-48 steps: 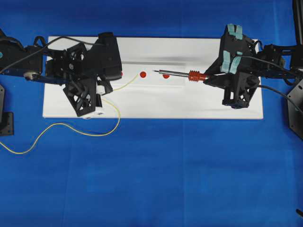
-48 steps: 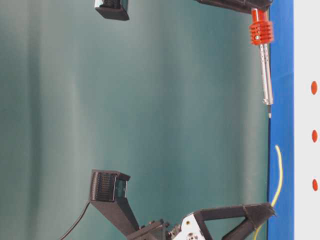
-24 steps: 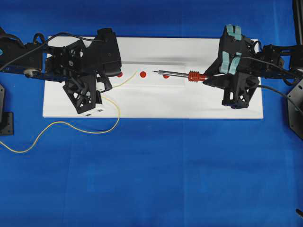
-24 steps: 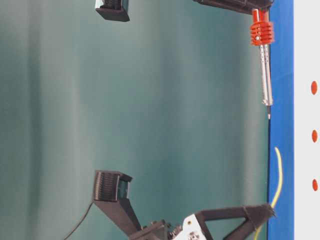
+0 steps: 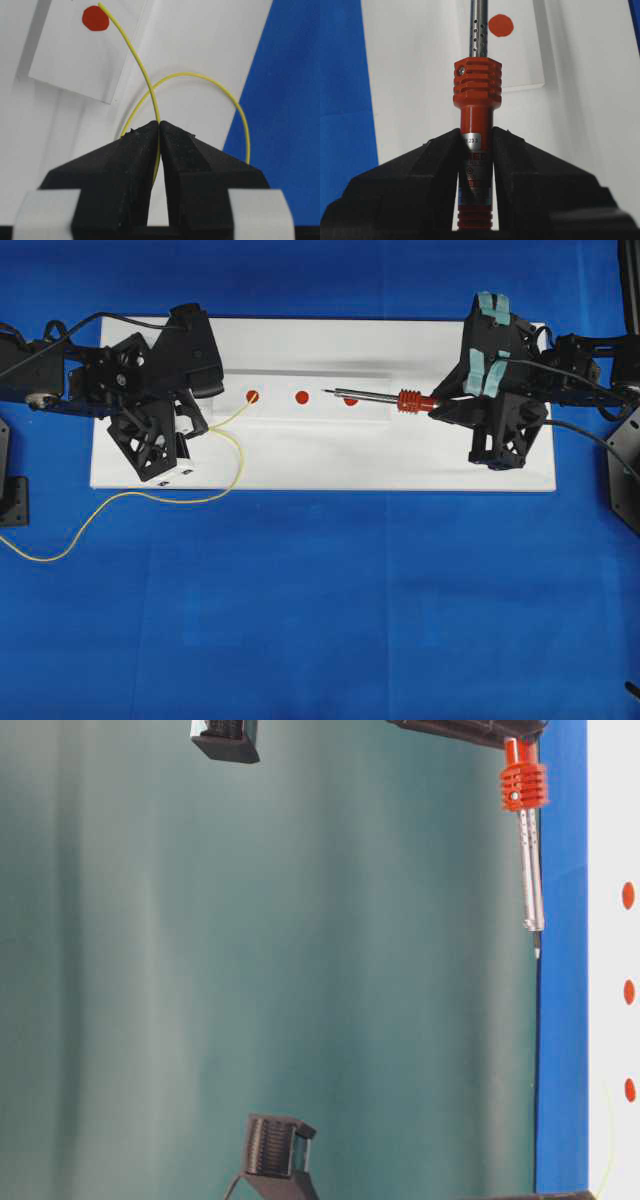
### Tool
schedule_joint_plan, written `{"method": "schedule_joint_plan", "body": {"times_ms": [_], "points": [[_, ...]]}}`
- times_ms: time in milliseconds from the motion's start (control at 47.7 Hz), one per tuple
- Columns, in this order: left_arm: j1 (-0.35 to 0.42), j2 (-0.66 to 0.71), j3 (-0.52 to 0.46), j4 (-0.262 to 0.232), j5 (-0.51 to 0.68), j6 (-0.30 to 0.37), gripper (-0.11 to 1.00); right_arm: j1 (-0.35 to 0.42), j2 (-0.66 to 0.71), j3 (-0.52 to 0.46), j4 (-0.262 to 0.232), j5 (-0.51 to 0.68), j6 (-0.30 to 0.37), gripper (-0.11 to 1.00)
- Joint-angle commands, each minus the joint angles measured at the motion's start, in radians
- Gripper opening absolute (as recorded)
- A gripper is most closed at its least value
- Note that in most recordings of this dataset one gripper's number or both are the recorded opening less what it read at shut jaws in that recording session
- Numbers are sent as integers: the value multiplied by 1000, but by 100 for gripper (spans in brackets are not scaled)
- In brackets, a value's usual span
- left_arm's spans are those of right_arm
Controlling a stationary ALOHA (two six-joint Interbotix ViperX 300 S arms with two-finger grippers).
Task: Touch the tip of the soldering iron to the tip of the solder at the mark.
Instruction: 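Lift both tools and carry them over the red-dot strip, then move right gripper left, bringing iron tip toward the middle red dot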
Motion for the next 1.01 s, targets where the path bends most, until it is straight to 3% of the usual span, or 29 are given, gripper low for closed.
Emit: {"method": "schedule_joint_plan", "body": {"times_ms": [0,608,985], "points": [[2,-8,5,3,-17,-6,3,-2,-6,-29,-2,-6,-2,6],[2,35,2,3,-18,-28,3,-2,6,-29,-2,-12,-2,6],[2,35,2,3,-18,-29,3,-2,155,-161,-3,6,-3,6]]}}
